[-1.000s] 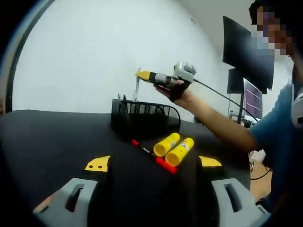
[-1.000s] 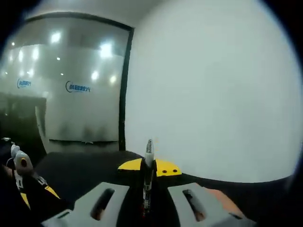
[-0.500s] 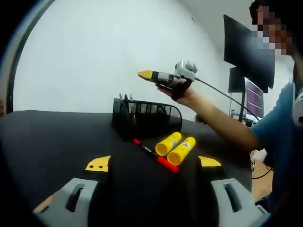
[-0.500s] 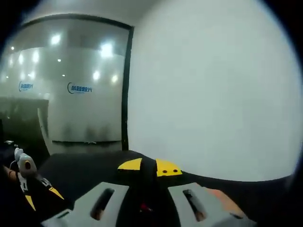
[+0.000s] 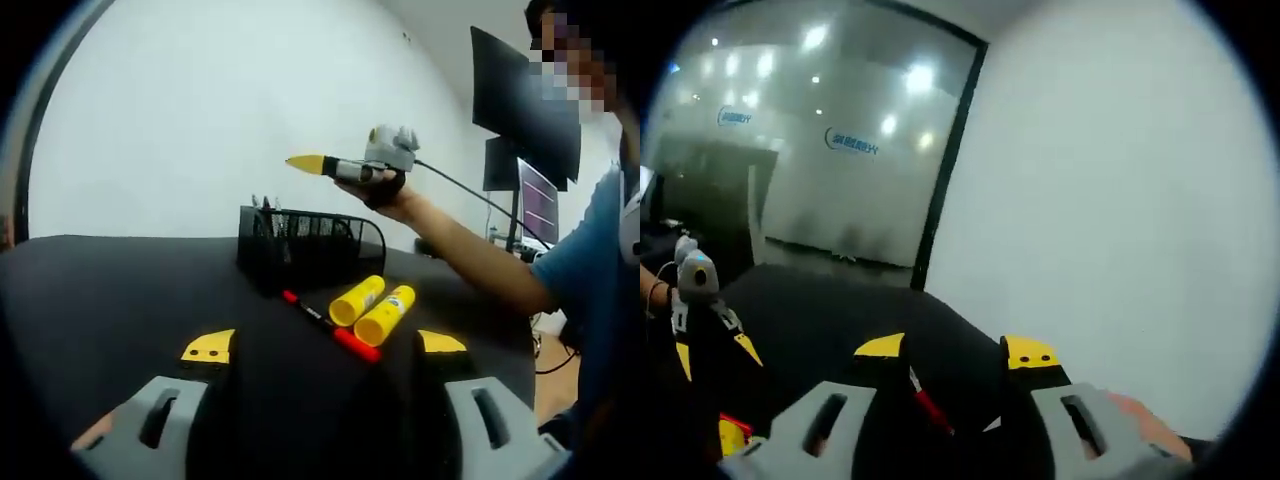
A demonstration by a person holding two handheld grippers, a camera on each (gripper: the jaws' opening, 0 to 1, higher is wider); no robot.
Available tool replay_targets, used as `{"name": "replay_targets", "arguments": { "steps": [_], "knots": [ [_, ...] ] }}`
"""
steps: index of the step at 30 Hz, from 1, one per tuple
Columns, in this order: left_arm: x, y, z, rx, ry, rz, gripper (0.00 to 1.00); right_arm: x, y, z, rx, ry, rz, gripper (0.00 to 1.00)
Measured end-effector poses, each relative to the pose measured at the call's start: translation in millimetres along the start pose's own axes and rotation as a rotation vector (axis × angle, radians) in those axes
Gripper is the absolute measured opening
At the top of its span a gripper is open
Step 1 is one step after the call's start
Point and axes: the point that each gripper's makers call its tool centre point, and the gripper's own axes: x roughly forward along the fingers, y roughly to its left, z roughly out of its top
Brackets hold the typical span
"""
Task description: Pick up pens and glue sticks and place them into the holder.
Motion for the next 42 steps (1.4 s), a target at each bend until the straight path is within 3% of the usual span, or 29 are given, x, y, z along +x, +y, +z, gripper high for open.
{"name": "replay_targets", "arguments": {
  "steps": [3,7,11,14,21,25,28,29,31,33,37,42],
  "knots": [
    [0,-1.1,-0.3,0.0,0.0,0.001,0.67,14,8,-2.5,0.001,0.007,-0.028,0.38],
    [0,-2.2,-0.6,0.001,-0.001,0.002,0.67,34,18,-15.6,-0.089,0.057,-0.081,0.47],
    [-1,-3.2,-0.2,-0.001,-0.005,0.002,0.66,39,18,-32.1,-0.178,0.127,-0.124,0.49],
    [-1,-2.0,0.6,0.0,-0.008,0.0,0.66,35,5,-29.8,-0.167,0.117,-0.203,0.44],
    [-2,-0.8,1.8,0.003,-0.013,-0.002,0.66,25,-22,-28.3,-0.102,0.092,-0.269,0.41],
    [-1,-1.4,0.7,0.01,-0.008,0.0,0.65,19,-40,-37.5,-0.106,0.121,-0.321,0.41],
    [-1,-1.7,0.3,0.013,-0.006,0.002,0.65,13,-51,-34.3,-0.025,0.069,-0.361,0.39],
    [-1,-1.7,0.3,0.014,-0.007,0.003,0.65,13,-48,-32.6,0.009,0.057,-0.336,0.39],
    [-1,-1.9,0.2,0.014,-0.007,0.004,0.65,18,-25,-16.2,0.047,-0.033,-0.186,0.4],
    [-1,0.6,0.5,0.016,-0.005,0.005,0.64,22,-10,-14.6,0.039,-0.027,-0.113,0.45],
    [-1,3.0,0.5,0.018,-0.003,0.008,0.64,33,0,-26.6,-0.071,0.032,-0.116,0.47],
    [-2,6.5,1.1,0.019,-0.002,0.013,0.64,40,-3,-37.3,-0.142,0.086,-0.191,0.44]
  ]
}}
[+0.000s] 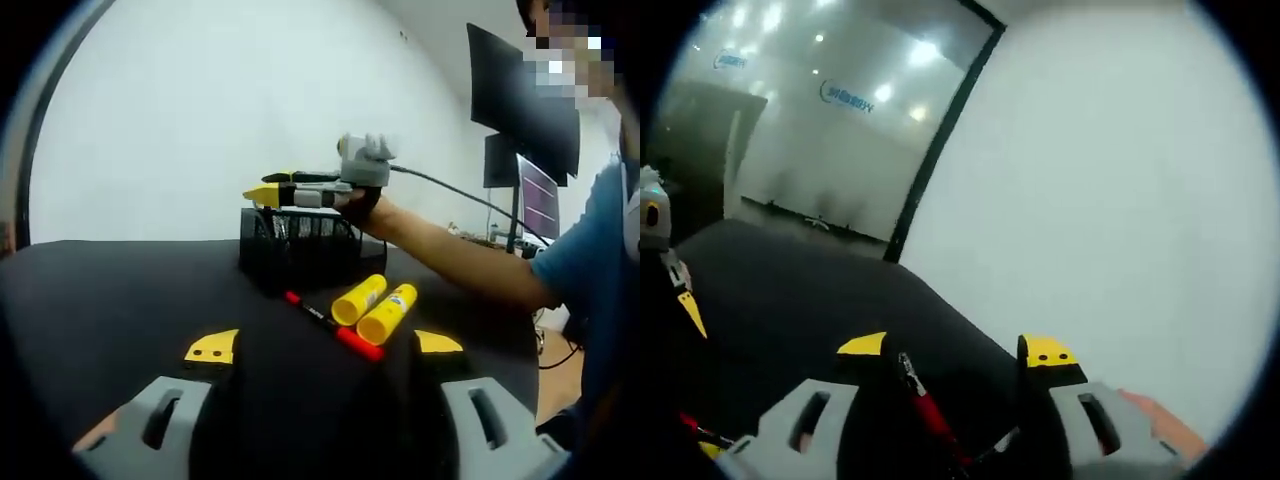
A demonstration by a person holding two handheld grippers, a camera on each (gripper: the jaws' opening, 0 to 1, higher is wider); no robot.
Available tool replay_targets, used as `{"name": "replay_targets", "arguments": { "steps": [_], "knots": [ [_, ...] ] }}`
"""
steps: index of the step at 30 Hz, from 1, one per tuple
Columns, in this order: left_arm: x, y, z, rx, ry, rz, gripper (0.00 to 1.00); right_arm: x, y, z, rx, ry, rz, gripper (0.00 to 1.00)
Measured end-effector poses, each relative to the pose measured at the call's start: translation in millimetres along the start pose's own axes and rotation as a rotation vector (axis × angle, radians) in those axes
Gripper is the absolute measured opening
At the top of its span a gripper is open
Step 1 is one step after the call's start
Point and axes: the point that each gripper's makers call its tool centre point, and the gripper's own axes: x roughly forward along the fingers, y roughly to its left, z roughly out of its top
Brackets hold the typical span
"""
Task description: Pick up pens and glue sticks and place them into the holder.
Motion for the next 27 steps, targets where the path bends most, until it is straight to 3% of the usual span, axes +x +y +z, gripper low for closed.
{"name": "replay_targets", "arguments": {
  "steps": [7,14,19,24,27],
  "knots": [
    [0,0.5,0.0,0.002,0.001,0.001,0.63,-6,-22,-0.9,0.046,0.004,-0.089,0.4],
    [1,0.5,-0.6,0.009,0.004,0.005,0.63,-13,-56,-17.3,0.105,0.049,-0.188,0.4],
    [1,3.0,-0.3,0.011,0.006,0.007,0.63,-16,-65,-17.3,0.152,0.032,-0.199,0.39],
    [1,3.0,-1.9,0.02,0.013,0.014,0.62,-20,-82,-30.7,0.205,0.05,-0.252,0.39],
    [1,2.4,-2.5,0.024,0.017,0.015,0.62,-27,-96,-34.4,0.25,0.061,-0.32,0.39]
  ]
}}
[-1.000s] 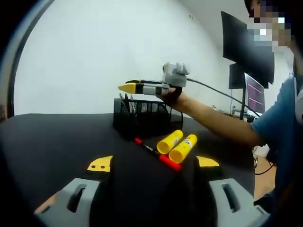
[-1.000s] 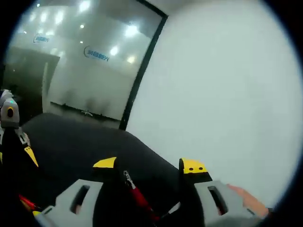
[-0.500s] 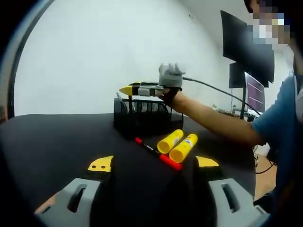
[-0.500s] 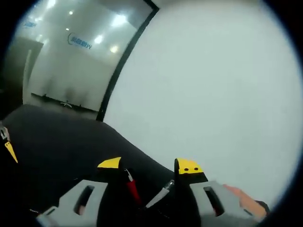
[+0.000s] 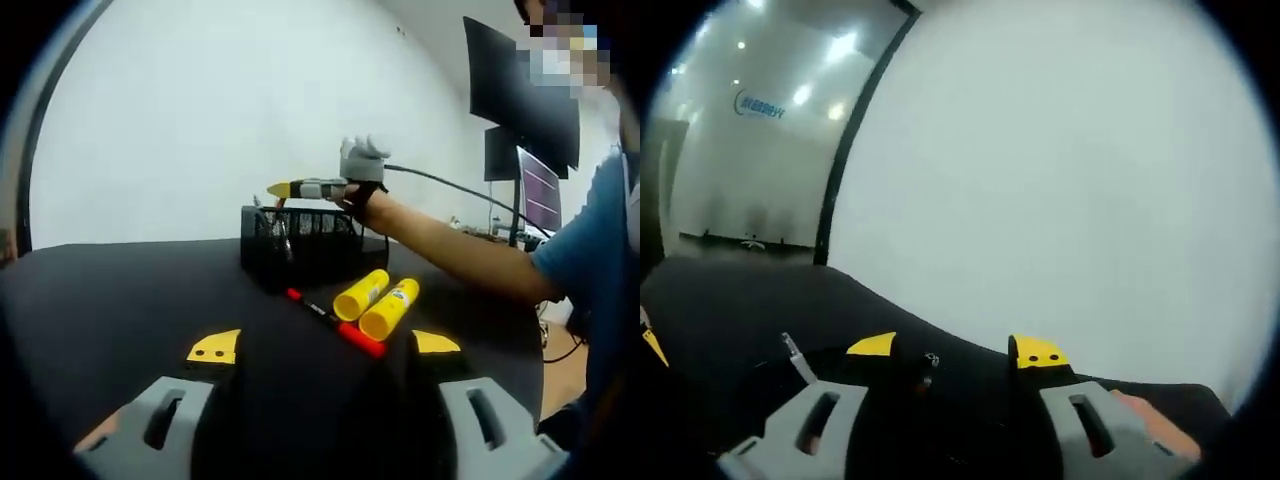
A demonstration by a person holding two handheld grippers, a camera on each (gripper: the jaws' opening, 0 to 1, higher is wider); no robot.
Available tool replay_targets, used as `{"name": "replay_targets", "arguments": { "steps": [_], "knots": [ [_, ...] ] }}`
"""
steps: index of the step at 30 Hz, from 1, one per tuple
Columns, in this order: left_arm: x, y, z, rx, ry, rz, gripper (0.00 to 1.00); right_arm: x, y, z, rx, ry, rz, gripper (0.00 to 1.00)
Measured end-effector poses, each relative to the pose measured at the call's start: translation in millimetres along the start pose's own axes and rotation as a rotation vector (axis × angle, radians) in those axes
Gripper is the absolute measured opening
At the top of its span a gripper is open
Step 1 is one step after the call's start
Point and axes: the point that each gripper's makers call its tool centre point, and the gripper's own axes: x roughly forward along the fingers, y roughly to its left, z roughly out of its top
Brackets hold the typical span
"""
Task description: Pick up pens and glue sticks and place them into the holder.
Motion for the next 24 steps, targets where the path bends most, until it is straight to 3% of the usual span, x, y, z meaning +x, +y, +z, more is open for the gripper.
{"name": "replay_targets", "arguments": {
  "steps": [6,9,12,15,19,24],
  "knots": [
    [0,0.2,-0.3,0.001,0.0,0.003,0.61,-6,-10,15.7,0.043,-0.064,0.012,0.39],
    [1,-1.0,-1.0,0.003,0.002,0.006,0.61,-10,15,27.7,0.026,-0.096,0.155,0.39],
    [1,-1.8,-1.4,0.004,0.004,0.007,0.61,-11,33,33.9,0.013,-0.105,0.21,0.4],
    [1,-0.5,-1.8,0.005,0.006,0.009,0.61,-7,54,34.6,0.002,-0.088,0.234,0.43],
    [0,0.2,-2.1,0.004,0.006,0.014,0.6,-2,84,32.4,-0.034,-0.059,0.213,0.52],
    [0,1.6,-1.5,-0.001,0.003,0.017,0.59,-4,114,20.0,-0.207,-0.005,0.21,0.51]
  ]
}}
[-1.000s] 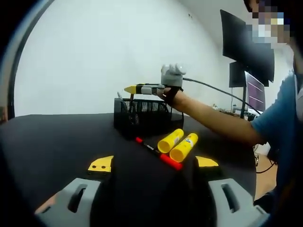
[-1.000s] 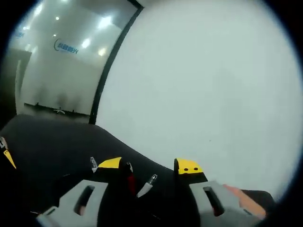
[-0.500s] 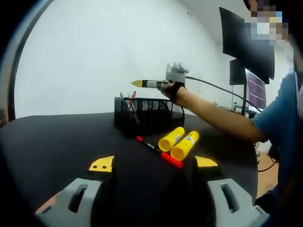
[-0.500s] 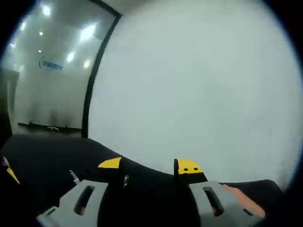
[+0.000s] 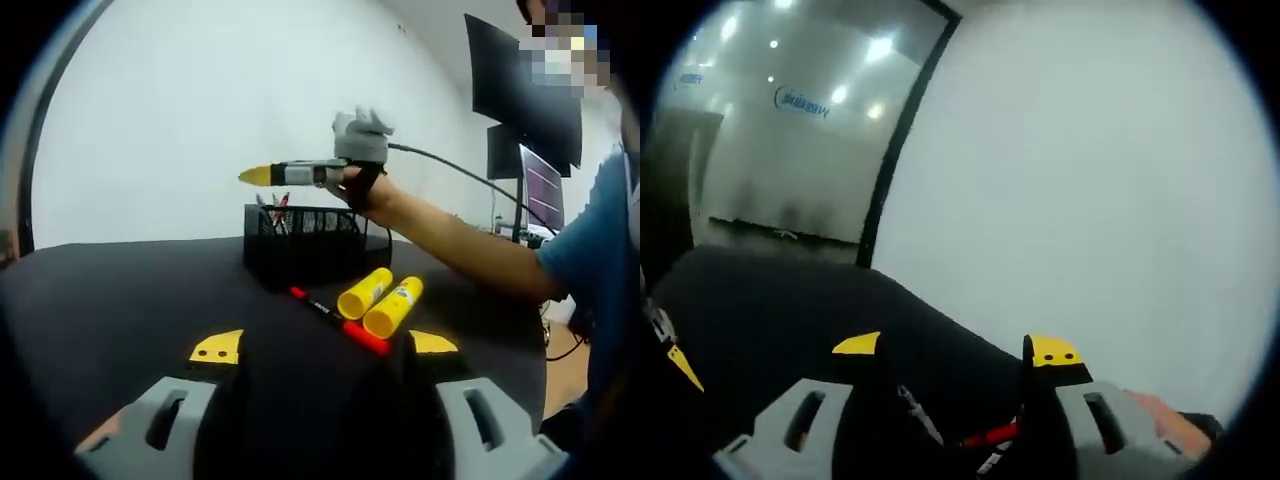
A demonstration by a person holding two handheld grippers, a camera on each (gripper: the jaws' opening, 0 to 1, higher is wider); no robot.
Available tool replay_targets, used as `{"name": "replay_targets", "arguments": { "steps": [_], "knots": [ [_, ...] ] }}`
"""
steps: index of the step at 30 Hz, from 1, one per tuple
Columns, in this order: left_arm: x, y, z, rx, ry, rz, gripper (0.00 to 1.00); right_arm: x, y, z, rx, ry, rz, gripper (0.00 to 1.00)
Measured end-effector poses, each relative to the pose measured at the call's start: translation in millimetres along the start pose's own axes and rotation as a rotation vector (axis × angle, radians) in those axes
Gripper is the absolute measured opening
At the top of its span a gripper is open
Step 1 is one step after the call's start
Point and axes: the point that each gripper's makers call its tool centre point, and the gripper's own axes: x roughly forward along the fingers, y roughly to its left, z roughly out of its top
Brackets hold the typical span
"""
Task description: Pick up pens and glue sticks and place them into the holder.
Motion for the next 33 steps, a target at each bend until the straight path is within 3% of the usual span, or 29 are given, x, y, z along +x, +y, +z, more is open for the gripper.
{"name": "replay_targets", "arguments": {
  "steps": [2,7,14,20,26,30,33],
  "knots": [
    [0,-0.4,0.2,-0.001,-0.001,0.0,0.59,4,-1,-4.4,-0.045,0.026,-0.035,0.48],
    [0,-1.0,0.0,0.0,-0.001,0.001,0.59,-2,-12,-11.0,-0.026,0.046,-0.083,0.43],
    [0,-0.1,0.5,0.001,-0.004,0.001,0.59,-24,-53,-14.3,0.062,0.04,-0.182,0.38],
    [0,-0.2,-0.8,0.007,0.002,0.003,0.59,-34,-101,-29.8,0.15,0.061,-0.252,0.37],
    [0,-0.6,-1.8,0.01,0.007,0.004,0.58,-38,-131,-39.3,0.26,0.047,-0.277,0.37],
    [0,0.3,-1.7,0.008,0.007,0.006,0.59,-45,-139,-30.1,0.3,0.009,-0.268,0.37],
    [0,0.4,-0.5,-0.003,0.001,0.009,0.59,-47,-136,-20.0,0.321,-0.014,-0.214,0.38]
  ]
}}
